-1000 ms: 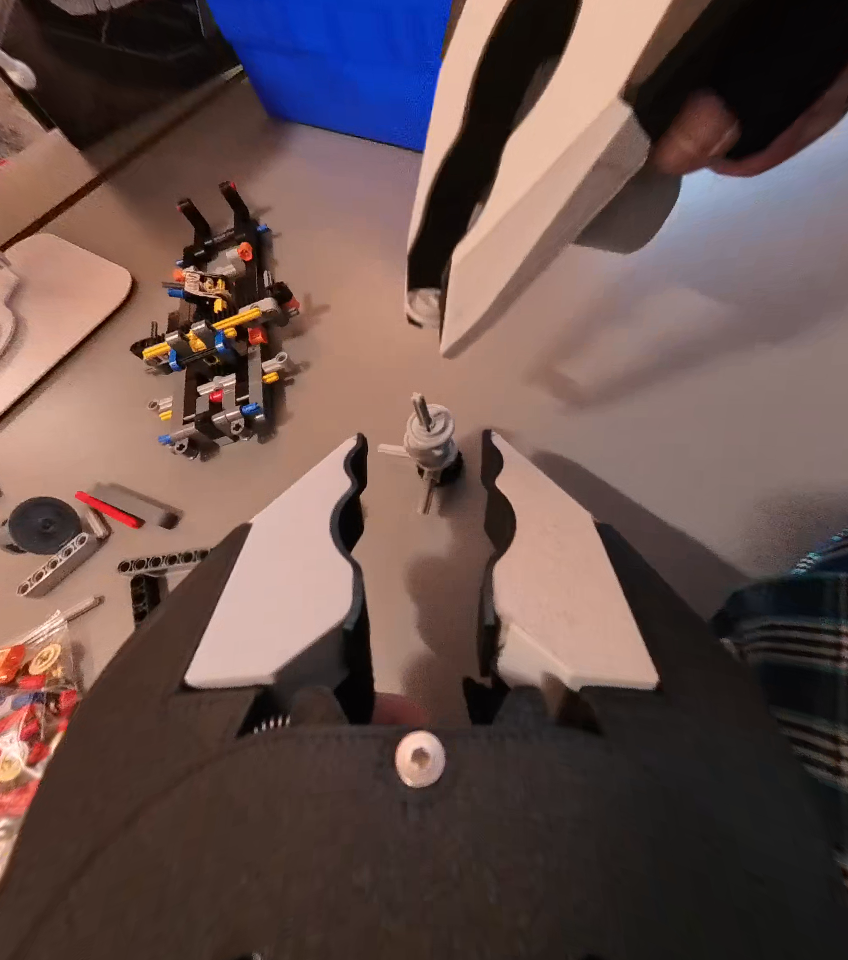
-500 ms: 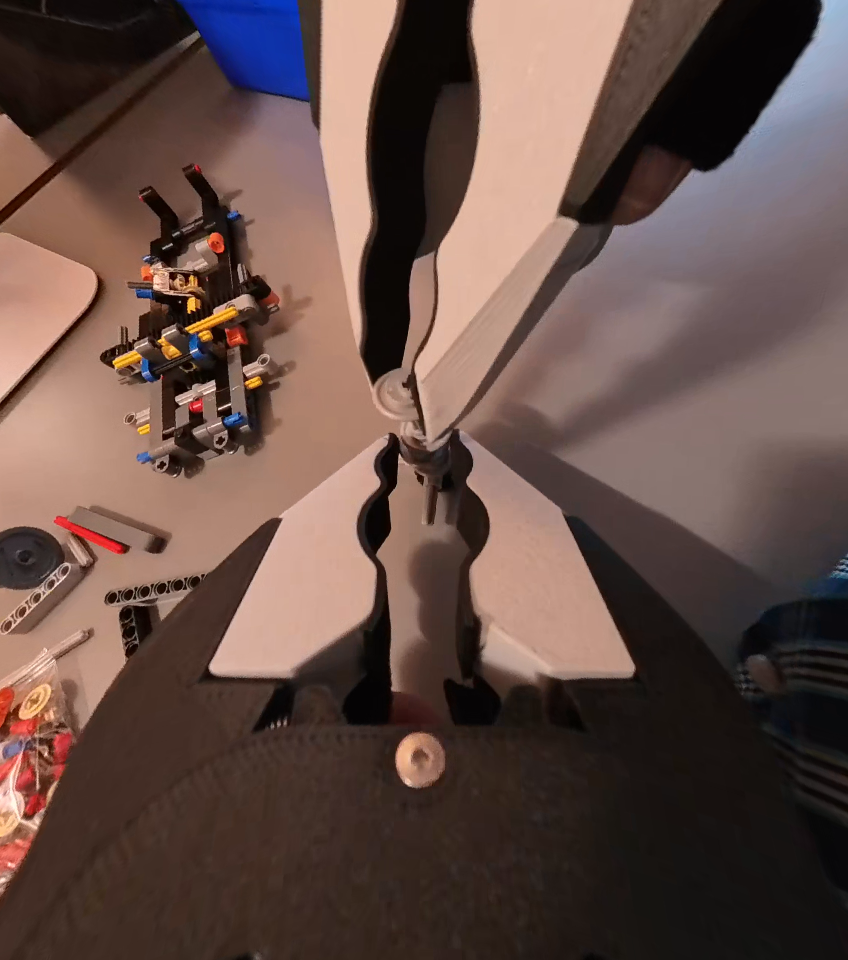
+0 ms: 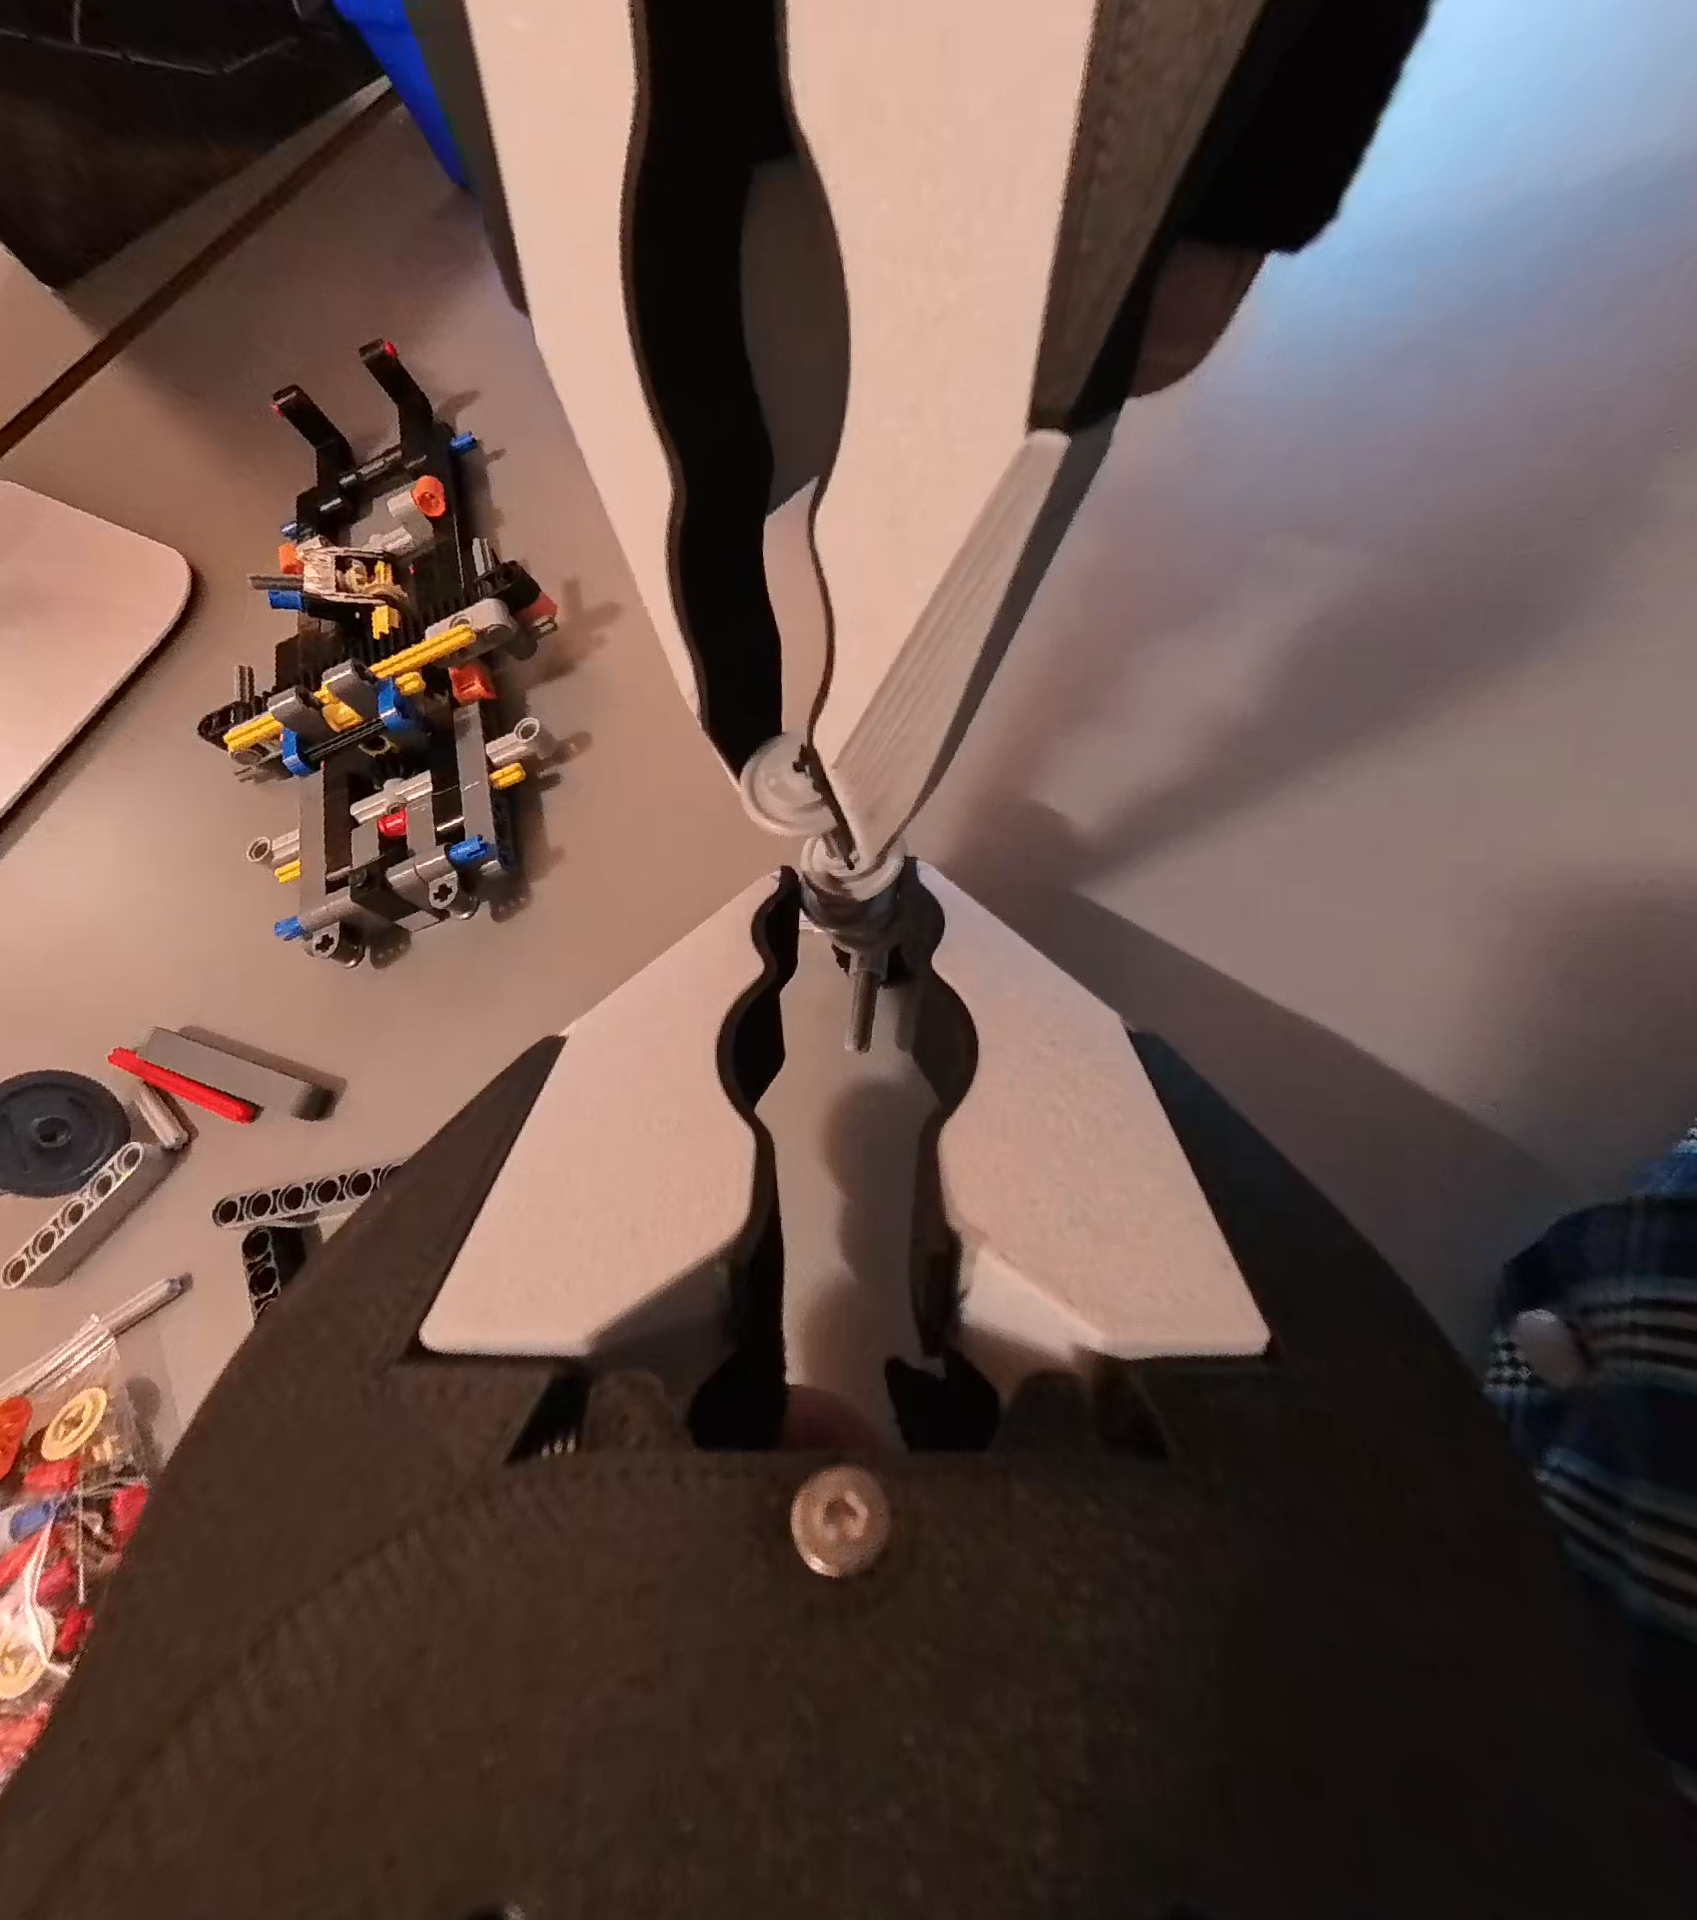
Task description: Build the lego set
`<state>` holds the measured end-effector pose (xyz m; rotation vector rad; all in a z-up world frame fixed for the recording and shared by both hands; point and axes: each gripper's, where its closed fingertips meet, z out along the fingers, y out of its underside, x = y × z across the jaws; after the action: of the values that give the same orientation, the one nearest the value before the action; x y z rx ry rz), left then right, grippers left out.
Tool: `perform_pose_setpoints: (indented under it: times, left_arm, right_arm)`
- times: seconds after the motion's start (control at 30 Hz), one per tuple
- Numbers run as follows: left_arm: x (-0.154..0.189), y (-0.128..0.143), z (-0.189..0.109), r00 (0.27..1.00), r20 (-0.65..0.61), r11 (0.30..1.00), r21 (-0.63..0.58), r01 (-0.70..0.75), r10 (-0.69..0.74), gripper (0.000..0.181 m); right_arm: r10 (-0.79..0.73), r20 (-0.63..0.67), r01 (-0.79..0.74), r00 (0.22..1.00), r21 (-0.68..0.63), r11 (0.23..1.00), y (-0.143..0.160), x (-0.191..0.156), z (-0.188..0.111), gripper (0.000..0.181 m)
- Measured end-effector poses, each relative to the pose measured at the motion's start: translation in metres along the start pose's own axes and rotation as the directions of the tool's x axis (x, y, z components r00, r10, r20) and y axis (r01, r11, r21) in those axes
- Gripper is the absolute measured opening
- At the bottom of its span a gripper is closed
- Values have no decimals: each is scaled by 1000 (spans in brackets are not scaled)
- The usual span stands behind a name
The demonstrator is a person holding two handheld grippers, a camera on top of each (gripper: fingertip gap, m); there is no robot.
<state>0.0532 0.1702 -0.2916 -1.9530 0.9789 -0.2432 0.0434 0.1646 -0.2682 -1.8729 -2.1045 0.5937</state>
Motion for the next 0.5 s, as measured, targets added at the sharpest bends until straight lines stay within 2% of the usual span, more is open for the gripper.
perform_pose_setpoints:
  times: [0.03,0.5]
  left_arm:
    - [0,0,0,1000,0,1000,0,0,0,16]
    - [1,0,0,1000,-5,1000,-1,-10,10,16]
  right_arm:
    - [-7,8,7,1000,-5,1000,0,0,0,16]
    - [-185,162,195,969,-50,980,2,-4,2,16]
